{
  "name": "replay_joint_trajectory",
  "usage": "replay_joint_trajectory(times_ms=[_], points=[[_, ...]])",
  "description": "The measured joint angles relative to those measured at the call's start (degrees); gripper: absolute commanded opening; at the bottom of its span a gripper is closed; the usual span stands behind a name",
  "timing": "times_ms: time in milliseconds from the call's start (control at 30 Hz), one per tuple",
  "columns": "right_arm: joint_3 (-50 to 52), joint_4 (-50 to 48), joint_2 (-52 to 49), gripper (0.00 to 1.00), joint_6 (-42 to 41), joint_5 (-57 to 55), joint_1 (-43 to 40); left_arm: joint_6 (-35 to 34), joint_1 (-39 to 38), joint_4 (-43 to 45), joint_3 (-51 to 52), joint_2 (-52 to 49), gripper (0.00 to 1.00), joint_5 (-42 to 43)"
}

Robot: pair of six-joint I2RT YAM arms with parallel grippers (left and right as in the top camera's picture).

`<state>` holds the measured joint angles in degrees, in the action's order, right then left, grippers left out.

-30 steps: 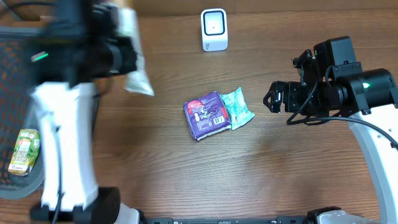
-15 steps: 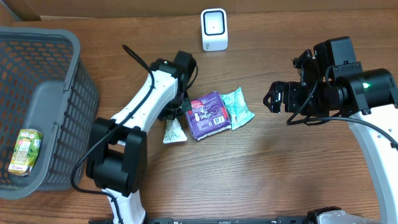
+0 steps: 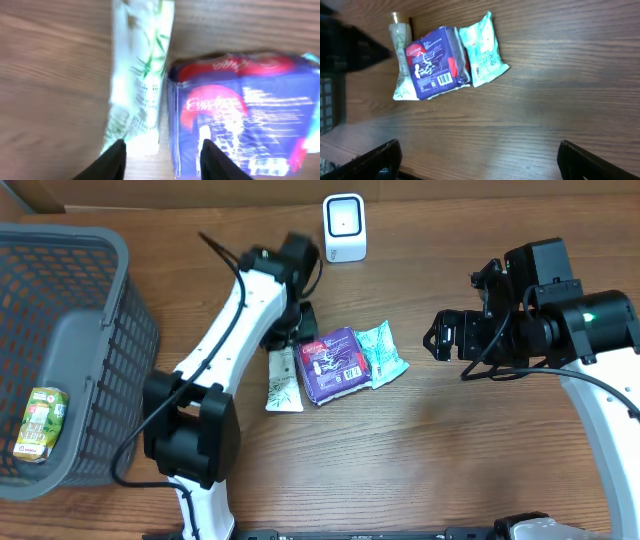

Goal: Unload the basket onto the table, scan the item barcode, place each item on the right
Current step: 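Lift the white tube out and place it left of purple pack, then reach into basket and grasp the green drink pouch with left gripper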

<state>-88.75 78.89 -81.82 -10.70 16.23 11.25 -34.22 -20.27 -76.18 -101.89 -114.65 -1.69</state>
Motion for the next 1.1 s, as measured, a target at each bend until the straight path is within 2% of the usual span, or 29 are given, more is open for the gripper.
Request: replay_joint_trajectory(times_ms=[67,100,167,233,300,433,500,633,733,767,833,933,1033,1100], points=[[0.0,0.02,0.0,1.0,0.04,0.04,0.0,0.48,0.11,-6.27,-7.69,0.09,0.49,-1.86],[0.0,-0.04,0.0,1.0,0.02,0.0,0.0,0.72,0.39,-9.75,-12.46,0.11,0.56,-3.32],[0.0,0.17,0.0,1.0,0.02,0.02,0.02,1.42,1.73,-15.54,-24.85,0.87,0.57,-6.36],[0.0,0.15,0.0,1.0,0.02,0.02,0.0,1.84,4.66,-19.3,-32.92,3.1,0.59,-8.52],[0.0,0.35,0.0,1.0,0.04,0.02,0.0,3.13,9.86,-19.85,-36.96,7.43,0.59,-10.36],[0.0,1.27,0.0,1.0,0.07,0.0,0.0,4.5,27.89,-20.17,-37.35,17.68,0.59,-12.85],[0.0,1.25,0.0,1.0,0.2,0.0,0.0,4.63,38.88,-20.2,-34.12,20.92,0.59,-13.09],[0.0,1.25,0.0,1.0,0.26,0.02,0.0,3.74,53.68,-18.67,-23.89,22.69,0.58,-13.57],[0.0,1.22,0.0,1.0,0.76,0.02,0.0,3.02,61.72,-9.42,-11.45,21.88,0.58,-12.7],[0.0,1.22,0.0,1.0,0.94,0.02,0.0,2.84,63.52,-8.0,-8.44,20.85,0.59,-12.35],[0.0,1.11,0.0,1.0,1.31,0.02,0.0,3.1,65.7,4.5,1.36,21.09,0.59,-11.26],[0.0,0.98,0.0,1.0,1.51,0.02,0.0,4.96,67.32,14.4,12.35,20.65,0.54,-12.09],[0.0,0.76,-0.02,1.0,1.73,0.0,0.0,9.01,67.41,28.28,21.2,20.74,0.57,-14.99],[0.0,0.87,-0.04,1.0,1.73,-0.15,0.0,12.17,67.41,33.46,25.79,20.68,0.6,-15.74]])
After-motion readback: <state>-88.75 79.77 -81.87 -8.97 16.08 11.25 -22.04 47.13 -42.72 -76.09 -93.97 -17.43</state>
